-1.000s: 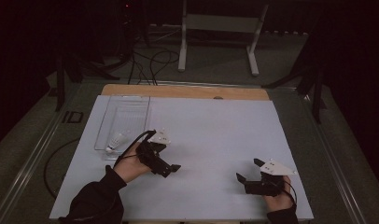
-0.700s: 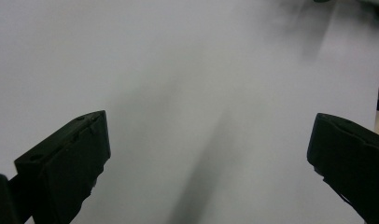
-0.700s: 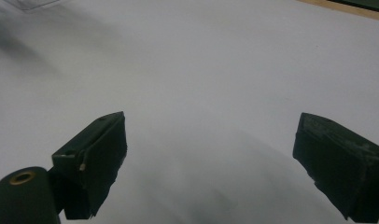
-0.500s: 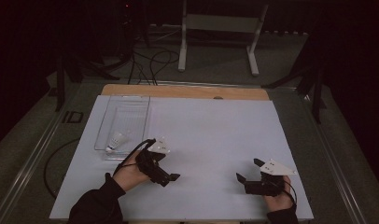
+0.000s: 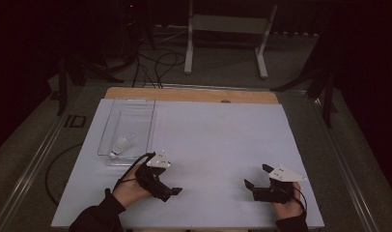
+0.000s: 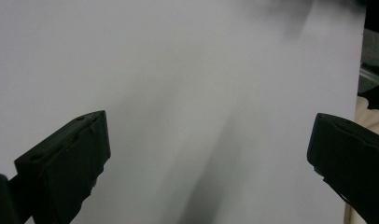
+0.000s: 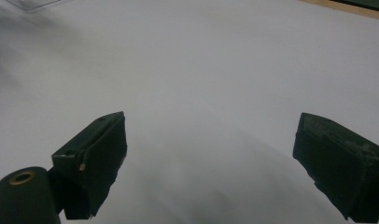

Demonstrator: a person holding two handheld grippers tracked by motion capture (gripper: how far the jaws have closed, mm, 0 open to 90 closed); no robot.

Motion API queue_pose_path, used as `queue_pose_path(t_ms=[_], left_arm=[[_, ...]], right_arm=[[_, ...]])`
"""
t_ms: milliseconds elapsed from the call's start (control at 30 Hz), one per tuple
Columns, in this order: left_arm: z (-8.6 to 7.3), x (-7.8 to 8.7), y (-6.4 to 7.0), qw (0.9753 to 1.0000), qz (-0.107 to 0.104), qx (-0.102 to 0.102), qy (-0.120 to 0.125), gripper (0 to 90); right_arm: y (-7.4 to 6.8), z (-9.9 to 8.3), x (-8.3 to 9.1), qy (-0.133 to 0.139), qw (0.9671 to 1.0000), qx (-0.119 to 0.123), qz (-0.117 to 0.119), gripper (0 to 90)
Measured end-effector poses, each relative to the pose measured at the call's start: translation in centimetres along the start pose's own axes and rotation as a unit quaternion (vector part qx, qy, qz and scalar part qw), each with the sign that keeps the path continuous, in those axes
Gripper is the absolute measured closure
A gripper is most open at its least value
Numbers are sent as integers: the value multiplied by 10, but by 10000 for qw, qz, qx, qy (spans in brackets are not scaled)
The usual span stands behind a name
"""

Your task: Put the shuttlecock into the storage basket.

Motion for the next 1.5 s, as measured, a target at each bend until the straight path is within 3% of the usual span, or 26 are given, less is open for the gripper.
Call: queue_pose_path(t_ms=[333, 933, 967, 1067, 1267, 1500], left_arm=[[-17, 7, -3, 9999, 65, 122, 95, 1], [-45, 21, -15, 9983, 373, 379, 225, 1], [-49, 24, -17, 9977, 298, 504, 344, 1], [-52, 28, -19, 9969, 312, 546, 478, 1], [-58, 34, -26, 9953, 586, 544, 540, 1], [-64, 35, -29, 9925, 787, 692, 630, 1]], right_arm=[[-1, 0, 0, -11, 10000, 11, 14, 95], [0, 0, 0, -20, 10000, 7, -8, 95], [0, 0, 0, -21, 10000, 9, 0, 95], [-1, 0, -1, -22, 10000, 8, 0, 95], [-1, 0, -1, -30, 10000, 4, 6, 95], [-1, 0, -1, -22, 10000, 7, 9, 95]])
Point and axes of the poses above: each handheld gripper's, and its own axes: x roughly backward along the jaws, z roughly out of its top, y roughly to its right, the point moved 10 cm from there along -x, roughly forward along the jaws, and after that the axes turned 7 degrees about x, right-handed, at the moved point
